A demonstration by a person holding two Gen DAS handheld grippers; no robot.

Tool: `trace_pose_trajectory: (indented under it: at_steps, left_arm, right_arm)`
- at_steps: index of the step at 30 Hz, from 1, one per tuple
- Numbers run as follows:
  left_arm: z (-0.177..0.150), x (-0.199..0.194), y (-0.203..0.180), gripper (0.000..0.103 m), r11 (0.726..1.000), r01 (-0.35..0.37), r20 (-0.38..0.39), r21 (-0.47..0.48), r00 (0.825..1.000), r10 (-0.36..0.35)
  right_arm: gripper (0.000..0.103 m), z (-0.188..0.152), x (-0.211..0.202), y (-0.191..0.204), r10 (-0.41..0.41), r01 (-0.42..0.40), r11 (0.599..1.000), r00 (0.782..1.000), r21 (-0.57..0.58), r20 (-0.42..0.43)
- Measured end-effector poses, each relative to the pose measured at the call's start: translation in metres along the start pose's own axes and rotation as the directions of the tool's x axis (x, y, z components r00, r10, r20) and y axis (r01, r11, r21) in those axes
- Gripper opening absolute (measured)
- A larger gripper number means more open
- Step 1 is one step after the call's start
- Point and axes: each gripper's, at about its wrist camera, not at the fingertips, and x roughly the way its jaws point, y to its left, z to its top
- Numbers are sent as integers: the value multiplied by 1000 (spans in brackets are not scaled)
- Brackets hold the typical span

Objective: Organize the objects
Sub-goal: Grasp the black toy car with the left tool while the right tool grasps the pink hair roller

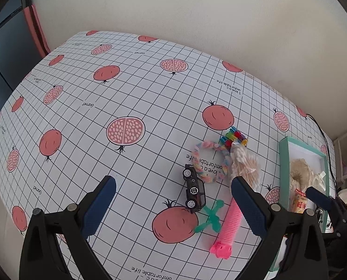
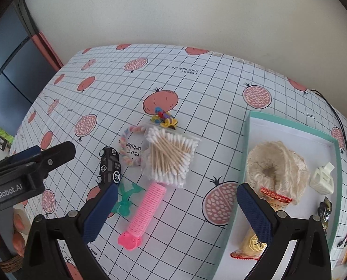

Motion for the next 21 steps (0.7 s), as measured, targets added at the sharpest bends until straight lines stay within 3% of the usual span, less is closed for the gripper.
trace_pose_trajectory:
  at_steps: [14, 21]
  left_arm:
    - [-15, 51, -19, 99, 996, -13, -143, 88, 989, 26]
    - [-20, 69, -24, 99, 994, -31, -179, 106, 983, 50]
  right_arm:
    - [103, -14, 49, 15, -40, 29, 996, 990, -82, -136]
    - [103, -20, 66, 16, -54, 35, 994, 982, -106, -180]
